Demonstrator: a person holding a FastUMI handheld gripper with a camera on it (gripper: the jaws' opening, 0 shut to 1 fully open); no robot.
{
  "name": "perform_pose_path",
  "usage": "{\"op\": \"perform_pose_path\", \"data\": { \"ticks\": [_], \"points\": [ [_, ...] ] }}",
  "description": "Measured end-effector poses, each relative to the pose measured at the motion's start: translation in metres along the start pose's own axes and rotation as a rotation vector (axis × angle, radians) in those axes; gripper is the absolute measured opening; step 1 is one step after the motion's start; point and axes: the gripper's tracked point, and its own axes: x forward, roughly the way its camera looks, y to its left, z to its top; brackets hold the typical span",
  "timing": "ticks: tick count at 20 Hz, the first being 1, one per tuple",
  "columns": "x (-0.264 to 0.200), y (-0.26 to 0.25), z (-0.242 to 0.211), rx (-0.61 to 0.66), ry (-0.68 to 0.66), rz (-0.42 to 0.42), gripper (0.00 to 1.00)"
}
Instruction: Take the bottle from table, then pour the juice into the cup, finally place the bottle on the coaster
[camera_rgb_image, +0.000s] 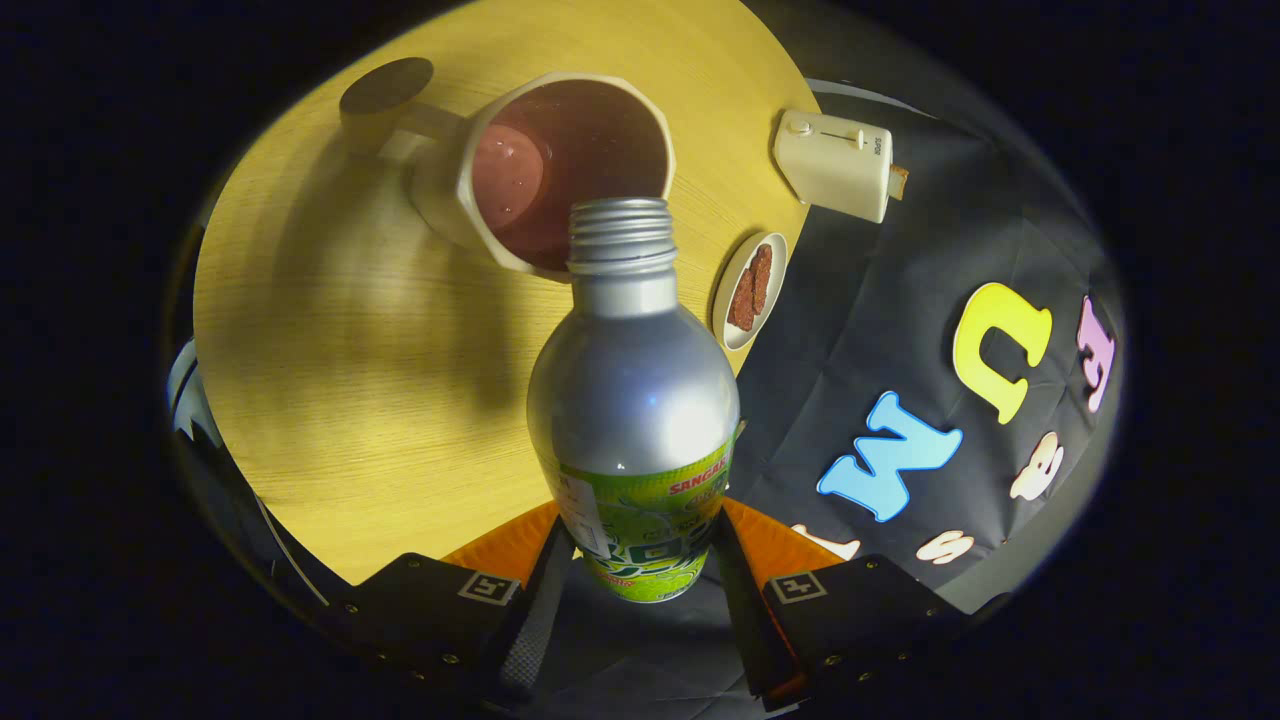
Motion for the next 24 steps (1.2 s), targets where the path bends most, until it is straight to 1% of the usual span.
{"op": "perform_pose_path", "data": {
  "ticks": [3,9,16,20,24],
  "points": [
    [0.001,0.016,0.001,0.106,-0.035,0.052,0.76],
    [0.007,0.038,0.01,0.306,-0.132,0.129,0.76],
    [0.008,0.056,0.02,0.551,-0.241,0.226,0.76],
    [0.001,0.06,0.031,0.68,-0.322,0.282,0.76],
    [0.0,0.054,0.034,0.796,-0.39,0.314,0.76]
  ]
}}
